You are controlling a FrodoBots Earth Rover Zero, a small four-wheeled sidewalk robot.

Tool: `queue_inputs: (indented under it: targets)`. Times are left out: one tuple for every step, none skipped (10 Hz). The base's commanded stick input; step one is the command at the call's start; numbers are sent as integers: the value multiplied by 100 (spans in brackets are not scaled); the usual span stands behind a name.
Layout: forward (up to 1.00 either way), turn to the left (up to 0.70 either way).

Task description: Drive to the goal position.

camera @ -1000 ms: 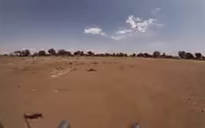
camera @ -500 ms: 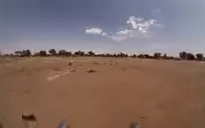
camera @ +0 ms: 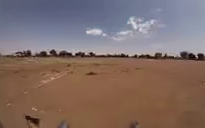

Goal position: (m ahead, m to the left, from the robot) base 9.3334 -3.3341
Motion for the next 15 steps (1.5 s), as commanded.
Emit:
queue_inputs:
  targets:
    - [70, 0]
    - [70, 0]
    - [70, 0]
    - [70, 0]
    - [70, 0]
    - [70, 0]
    - [70, 0]
    - [70, 0]
    - [70, 0]
    - [70, 0]
    - [70, 0]
    - [70, 0]
    - [70, 0]
    - [70, 0]
    - [70, 0]
